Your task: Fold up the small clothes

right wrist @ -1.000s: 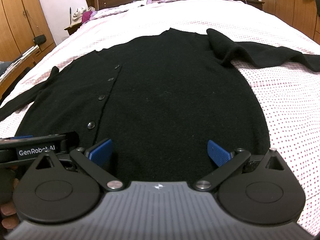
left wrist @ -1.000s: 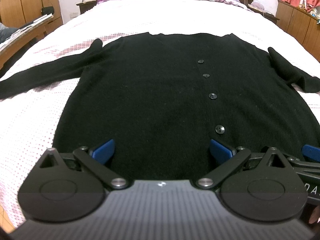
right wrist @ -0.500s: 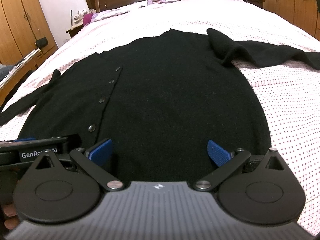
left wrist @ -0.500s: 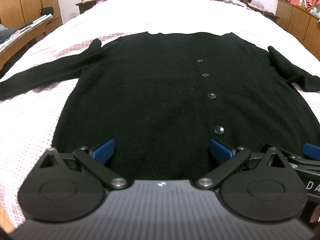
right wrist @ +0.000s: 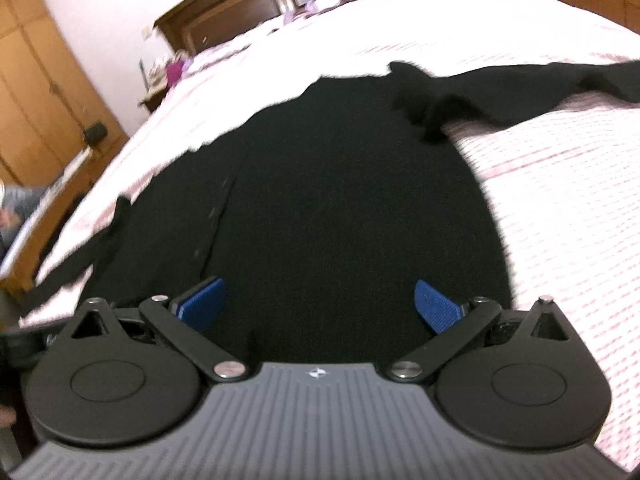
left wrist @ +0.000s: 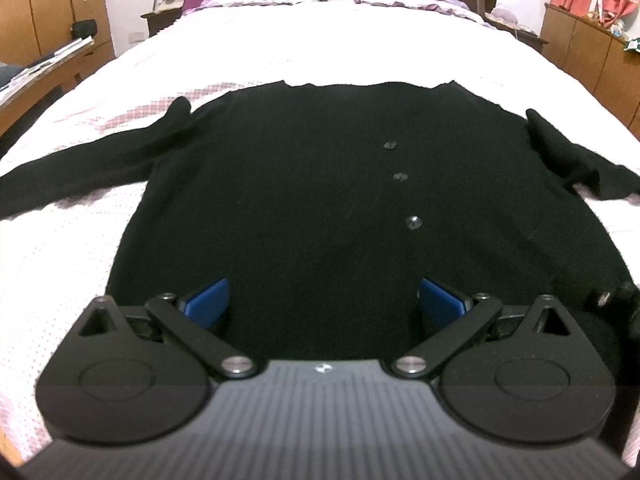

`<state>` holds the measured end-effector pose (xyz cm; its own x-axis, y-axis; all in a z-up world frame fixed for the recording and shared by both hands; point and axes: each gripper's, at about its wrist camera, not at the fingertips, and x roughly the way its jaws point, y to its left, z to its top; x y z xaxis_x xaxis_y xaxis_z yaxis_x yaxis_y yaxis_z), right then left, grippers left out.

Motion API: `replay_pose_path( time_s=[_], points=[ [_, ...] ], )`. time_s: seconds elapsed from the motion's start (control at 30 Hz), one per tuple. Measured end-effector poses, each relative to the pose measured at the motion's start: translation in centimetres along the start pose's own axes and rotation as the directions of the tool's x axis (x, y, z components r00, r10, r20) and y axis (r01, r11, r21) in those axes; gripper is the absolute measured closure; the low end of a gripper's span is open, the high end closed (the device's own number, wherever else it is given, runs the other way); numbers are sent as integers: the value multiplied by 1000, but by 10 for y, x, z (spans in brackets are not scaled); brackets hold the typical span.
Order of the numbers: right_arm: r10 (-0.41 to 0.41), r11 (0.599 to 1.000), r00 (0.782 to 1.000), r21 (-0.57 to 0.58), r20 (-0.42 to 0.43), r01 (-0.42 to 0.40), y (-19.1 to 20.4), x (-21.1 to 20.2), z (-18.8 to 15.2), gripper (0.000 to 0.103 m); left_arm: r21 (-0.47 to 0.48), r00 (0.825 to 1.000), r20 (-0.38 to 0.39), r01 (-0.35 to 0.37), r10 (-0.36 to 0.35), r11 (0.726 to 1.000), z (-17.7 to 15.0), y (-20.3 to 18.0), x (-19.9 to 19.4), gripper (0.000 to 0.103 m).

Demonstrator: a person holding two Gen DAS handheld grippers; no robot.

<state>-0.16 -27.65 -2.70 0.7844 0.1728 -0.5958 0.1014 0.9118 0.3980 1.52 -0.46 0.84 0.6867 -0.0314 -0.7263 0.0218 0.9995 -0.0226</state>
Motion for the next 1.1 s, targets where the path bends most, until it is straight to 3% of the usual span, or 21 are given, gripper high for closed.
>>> replay_pose_path(
  time_s=[0.3, 0.5, 0.67, 0.97, 1.03, 1.1],
  points=[
    [-139, 977, 984, 177, 111, 118, -87, -3, 53, 0, 10, 998, -12, 65, -64, 998, 16, -12, 4, 0],
    [-240, 941, 952, 285, 190, 180, -154, -6, 82, 0, 38, 997, -18, 73, -72, 997, 20, -25, 8, 0],
    [-311, 907, 909, 372, 278, 197, -206, -7, 103, 0, 30, 995, -34, 90, -89, 995, 20, -33, 22, 0],
    [-365, 864, 888, 458, 281, 210, -273, 28, 144, 0, 54, 995, -77, 65, -60, 996, 16, -43, 48, 0],
    [-358, 850, 896, 489, 261, 197, -286, 40, 145, 0, 55, 995, -83, 59, -54, 997, 15, -43, 52, 0],
    [-368, 851, 883, 487, 292, 194, -295, 50, 138, 0, 75, 995, -88, 49, -42, 996, 13, -47, 55, 0]
  ],
)
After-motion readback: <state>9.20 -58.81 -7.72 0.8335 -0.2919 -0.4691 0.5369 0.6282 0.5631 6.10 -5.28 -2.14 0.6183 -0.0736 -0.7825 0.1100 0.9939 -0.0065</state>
